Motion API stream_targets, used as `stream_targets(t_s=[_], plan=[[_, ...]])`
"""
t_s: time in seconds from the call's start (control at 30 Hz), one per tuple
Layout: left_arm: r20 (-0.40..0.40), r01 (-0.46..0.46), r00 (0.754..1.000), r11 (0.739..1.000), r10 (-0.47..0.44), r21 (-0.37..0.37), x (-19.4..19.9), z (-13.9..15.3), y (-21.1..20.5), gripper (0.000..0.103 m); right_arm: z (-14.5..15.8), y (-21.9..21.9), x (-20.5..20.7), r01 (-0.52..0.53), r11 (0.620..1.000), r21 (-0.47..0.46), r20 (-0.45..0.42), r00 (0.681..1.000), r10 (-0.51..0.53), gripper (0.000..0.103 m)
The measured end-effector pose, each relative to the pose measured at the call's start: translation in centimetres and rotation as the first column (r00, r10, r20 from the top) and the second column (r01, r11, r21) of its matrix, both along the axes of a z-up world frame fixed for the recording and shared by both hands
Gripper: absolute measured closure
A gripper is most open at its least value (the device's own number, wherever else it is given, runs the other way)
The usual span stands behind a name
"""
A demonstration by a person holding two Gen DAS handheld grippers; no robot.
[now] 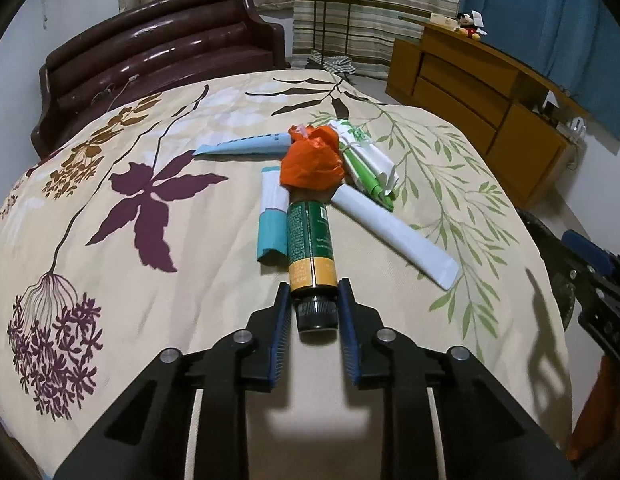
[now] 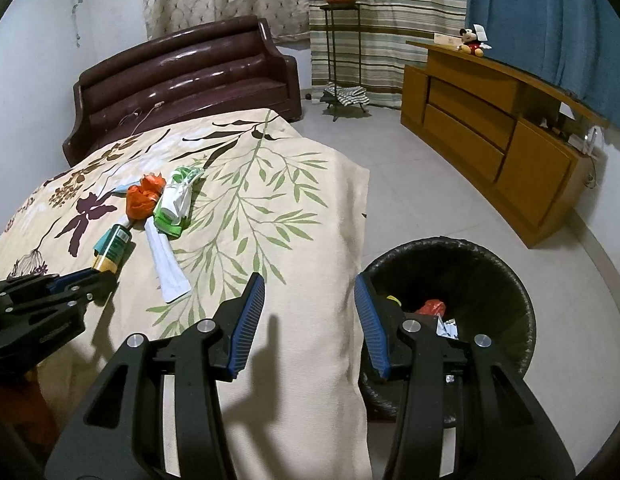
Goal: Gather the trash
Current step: 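Grasp the green and gold can with the left tool, then grasp the long white tube with the right tool while the left tool holds the can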
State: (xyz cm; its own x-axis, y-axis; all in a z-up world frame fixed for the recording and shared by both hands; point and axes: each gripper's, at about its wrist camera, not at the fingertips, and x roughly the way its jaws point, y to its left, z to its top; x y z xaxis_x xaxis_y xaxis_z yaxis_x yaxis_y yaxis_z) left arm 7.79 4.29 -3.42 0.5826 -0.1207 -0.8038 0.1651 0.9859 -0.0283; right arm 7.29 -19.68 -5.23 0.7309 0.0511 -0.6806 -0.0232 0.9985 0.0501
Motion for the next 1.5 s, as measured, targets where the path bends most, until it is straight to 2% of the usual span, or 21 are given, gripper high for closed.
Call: stream_targets(t_s=[0.33,0.5,0.6,0.77,0.93,1.13,1.5], plan=[[-0.006,0.007,1.000,1.000,-0.007,-0.008,-0.5,0.1,2.0,0.077,0.1,1.5,0.3,-0.030,1.000,-0.009,-0.004,1.000,0.030,0.057],[0.003,-0.011,1.000,1.000,0.011,-0.019,0.3,0.2,2.4,0.060,0.2,2.5,0.5,-0.045,0.999,-0.017,-0.006,0.999,0.045,0.057],[-0.003,-0.021,1.000,0.999,0.021,-0.032,1.1,0.2,2.7,0.059,0.2,3.1,0.6,-0.053,0.998,-0.023,-0.007,0.999,0.053,0.057],[-0.005,-0.017,1.000,0.999,0.016,-0.042,1.6,0.1,2.8,0.059,0.2,4.2,1.1,-0.070,0.997,-0.034,-0.014,0.997,0.070,0.057],[0.000,0.000,1.000,0.999,0.000,-0.041,1.3,0.1,3.1,0.078,0.5,5.7,1.9,-0.097,0.994,-0.045,-0.015,0.995,0.097,0.057],[-0.005,0.005,1.000,0.998,-0.006,-0.058,0.8,0.3,4.3,0.078,0.4,7.9,2.8,-0.145,0.988,-0.060,-0.030,0.989,0.143,0.057],[0.002,-0.042,0.999,0.997,0.043,-0.063,1.0,0.7,8.5,0.078,-1.4,11.6,4.8,-0.208,0.975,-0.078,-0.124,0.972,0.198,0.057]])
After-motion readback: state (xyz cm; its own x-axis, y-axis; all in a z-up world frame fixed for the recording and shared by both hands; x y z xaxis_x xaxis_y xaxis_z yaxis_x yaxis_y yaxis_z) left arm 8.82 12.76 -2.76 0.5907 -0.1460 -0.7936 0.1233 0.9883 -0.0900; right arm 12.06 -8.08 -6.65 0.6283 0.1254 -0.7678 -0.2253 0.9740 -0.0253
